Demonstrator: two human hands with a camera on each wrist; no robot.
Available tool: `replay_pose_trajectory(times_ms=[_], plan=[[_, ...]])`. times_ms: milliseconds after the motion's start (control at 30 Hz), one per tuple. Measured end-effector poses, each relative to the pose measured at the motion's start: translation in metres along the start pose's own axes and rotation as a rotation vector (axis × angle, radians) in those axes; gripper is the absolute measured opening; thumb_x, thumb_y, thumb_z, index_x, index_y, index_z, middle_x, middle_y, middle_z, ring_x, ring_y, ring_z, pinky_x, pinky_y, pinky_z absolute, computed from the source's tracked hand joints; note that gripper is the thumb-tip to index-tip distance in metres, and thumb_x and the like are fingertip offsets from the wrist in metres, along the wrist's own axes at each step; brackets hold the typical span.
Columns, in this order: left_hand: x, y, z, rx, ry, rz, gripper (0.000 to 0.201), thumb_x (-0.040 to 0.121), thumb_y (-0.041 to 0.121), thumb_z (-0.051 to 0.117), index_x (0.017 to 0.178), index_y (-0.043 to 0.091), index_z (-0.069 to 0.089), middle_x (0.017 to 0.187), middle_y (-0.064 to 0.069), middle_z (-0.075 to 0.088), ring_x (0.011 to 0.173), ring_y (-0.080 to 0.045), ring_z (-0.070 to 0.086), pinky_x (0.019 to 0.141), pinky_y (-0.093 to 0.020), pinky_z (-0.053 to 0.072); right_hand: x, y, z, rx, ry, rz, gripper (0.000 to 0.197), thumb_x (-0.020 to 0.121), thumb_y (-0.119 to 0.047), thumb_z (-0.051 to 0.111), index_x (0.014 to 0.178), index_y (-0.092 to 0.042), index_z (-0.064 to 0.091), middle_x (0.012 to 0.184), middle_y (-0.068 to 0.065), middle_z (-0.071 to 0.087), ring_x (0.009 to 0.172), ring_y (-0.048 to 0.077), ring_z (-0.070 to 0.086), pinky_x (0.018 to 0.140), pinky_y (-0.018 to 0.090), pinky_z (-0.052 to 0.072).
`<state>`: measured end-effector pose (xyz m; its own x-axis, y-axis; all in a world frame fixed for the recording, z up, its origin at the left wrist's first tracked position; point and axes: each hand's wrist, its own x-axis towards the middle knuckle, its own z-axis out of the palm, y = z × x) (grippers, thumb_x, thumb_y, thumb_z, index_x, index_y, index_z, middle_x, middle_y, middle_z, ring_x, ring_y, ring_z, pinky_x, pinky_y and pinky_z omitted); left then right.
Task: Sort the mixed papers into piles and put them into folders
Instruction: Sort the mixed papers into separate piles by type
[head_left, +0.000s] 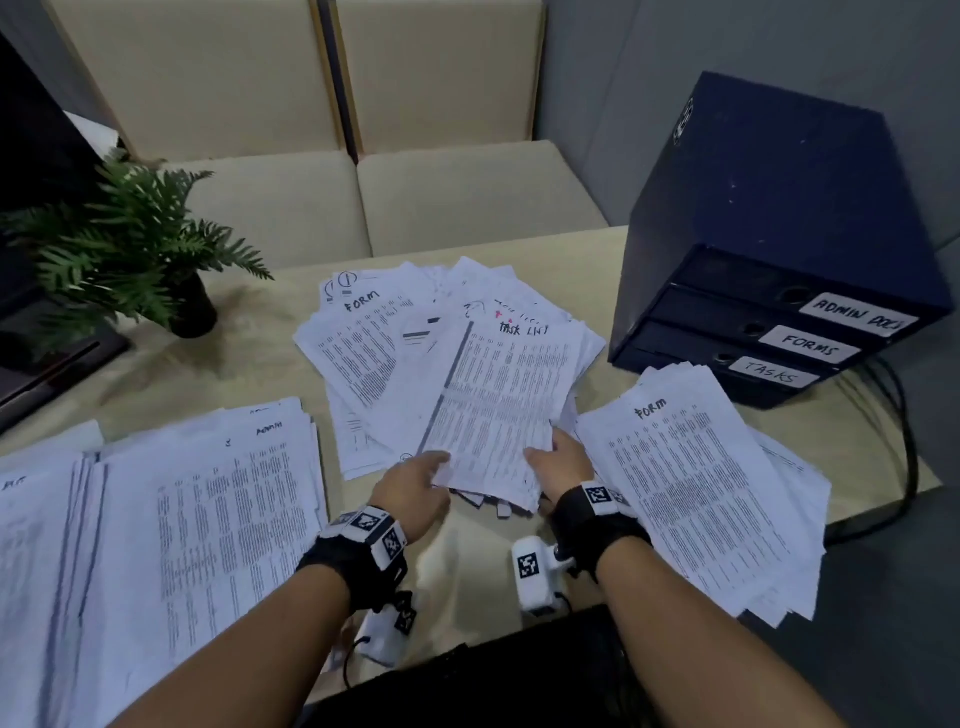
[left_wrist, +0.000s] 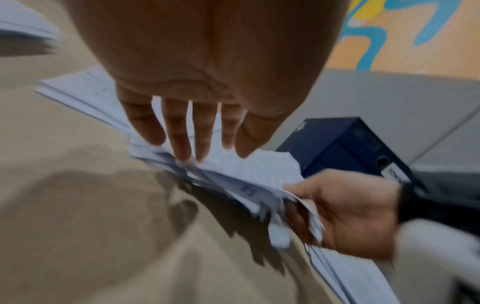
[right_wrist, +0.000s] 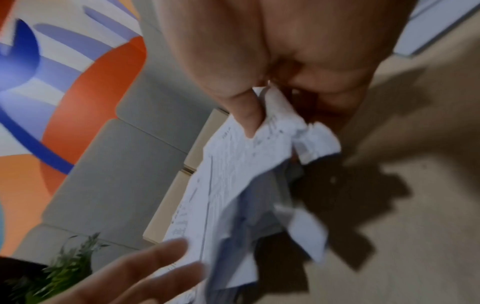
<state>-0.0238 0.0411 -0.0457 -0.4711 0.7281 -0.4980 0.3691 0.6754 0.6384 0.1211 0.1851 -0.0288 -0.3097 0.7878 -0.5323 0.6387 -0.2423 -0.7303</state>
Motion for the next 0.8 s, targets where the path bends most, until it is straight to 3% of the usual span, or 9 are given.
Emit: replay_pose_trajectory(times_ms=[133,200,267,333,433,500,600,700,800], plan=[[0.004,-0.017,-0.027,-0.173,0.251,-0.032,0.063,0.085,0.016,0.061,0.143,0.016,0.037,0.142,-0.010,0.044,0.127,-0.027,0.046,0.106,-0.041,0.039,-0.018,0.007,-0.024,0.021,-0.094,-0.064,0.028,0.096,-0.011,0.055,0.122,-0.017,0.062,0.111,-0.007,0.064,0.104,0.016,0.063,0.081,0.025,0.049],[0.006,-0.023,-0.033,-0.262,0.238,-0.101,0.067,0.088,0.020,0.062,0.146,0.018,0.031,0.145,-0.010,0.040,0.129,-0.029,0.044,0.107,-0.042,0.038,-0.023,0.017,-0.035,-0.016,-0.171,-0.061,0.025,0.095,-0.013,0.058,0.120,-0.017,0.064,0.110,-0.008,0.068,0.103,0.012,0.065,0.081,0.022,0.050],[0.006,-0.026,-0.032,-0.297,0.198,-0.149,0.069,0.089,0.020,0.061,0.149,0.018,0.025,0.143,-0.011,0.043,0.126,-0.030,0.047,0.104,-0.042,0.041,-0.026,0.026,-0.043,-0.067,-0.253,-0.036,0.023,0.095,-0.012,0.058,0.116,-0.018,0.065,0.106,-0.010,0.069,0.094,0.003,0.064,0.068,0.011,0.048],[0.005,-0.028,-0.027,-0.287,0.163,-0.211,0.070,0.089,0.014,0.059,0.149,0.019,0.023,0.121,-0.012,0.057,0.105,-0.033,0.058,0.090,-0.041,0.048,-0.024,0.035,-0.046,-0.124,-0.310,-0.012,0.026,0.095,-0.010,0.058,0.119,-0.017,0.066,0.110,-0.007,0.068,0.094,0.004,0.064,0.067,0.011,0.046],[0.000,-0.030,-0.012,-0.285,0.128,-0.303,0.068,0.086,0.002,0.057,0.145,0.015,0.027,0.093,-0.011,0.060,0.083,-0.033,0.061,0.076,-0.038,0.053,-0.020,0.049,-0.049,-0.184,-0.291,0.029,0.024,0.094,-0.013,0.059,0.116,-0.016,0.067,0.112,0.000,0.069,0.099,0.016,0.065,0.083,0.028,0.052],[-0.006,-0.027,-0.005,-0.237,0.112,-0.347,0.054,0.085,0.003,0.056,0.136,0.011,0.039,0.084,-0.008,0.060,0.077,-0.030,0.061,0.067,-0.033,0.051,-0.018,0.056,-0.049,-0.256,-0.241,0.029,0.017,0.092,-0.019,0.060,0.107,-0.015,0.066,0.107,0.001,0.069,0.096,0.019,0.065,0.086,0.033,0.052],[-0.009,-0.022,0.000,-0.159,0.126,-0.365,0.027,0.079,0.005,0.056,0.107,0.006,0.056,0.093,-0.013,0.065,0.078,-0.032,0.064,0.068,-0.036,0.055,-0.015,0.059,-0.049,-0.410,-0.198,-0.017,0.021,0.092,-0.029,0.059,0.106,-0.013,0.060,0.105,0.002,0.065,0.095,0.019,0.060,0.077,0.028,0.046],[-0.011,-0.016,0.006,-0.116,0.129,-0.383,0.026,0.068,-0.001,0.059,0.092,0.008,0.056,0.093,-0.012,0.063,0.078,-0.032,0.063,0.066,-0.038,0.058,-0.013,0.059,-0.050,-0.463,-0.227,-0.066,0.027,0.095,-0.024,0.054,0.118,-0.014,0.064,0.114,0.002,0.067,0.099,0.018,0.059,0.083,0.025,0.045],[-0.015,-0.010,0.010,-0.168,0.168,-0.365,0.013,0.079,0.002,0.059,0.090,0.007,0.054,0.093,-0.006,0.064,0.079,-0.025,0.061,0.068,-0.031,0.050,-0.010,0.059,-0.053,-0.411,-0.225,-0.073,0.038,0.096,-0.019,0.051,0.133,-0.018,0.057,0.131,0.000,0.060,0.111,0.017,0.057,0.091,0.023,0.041]])
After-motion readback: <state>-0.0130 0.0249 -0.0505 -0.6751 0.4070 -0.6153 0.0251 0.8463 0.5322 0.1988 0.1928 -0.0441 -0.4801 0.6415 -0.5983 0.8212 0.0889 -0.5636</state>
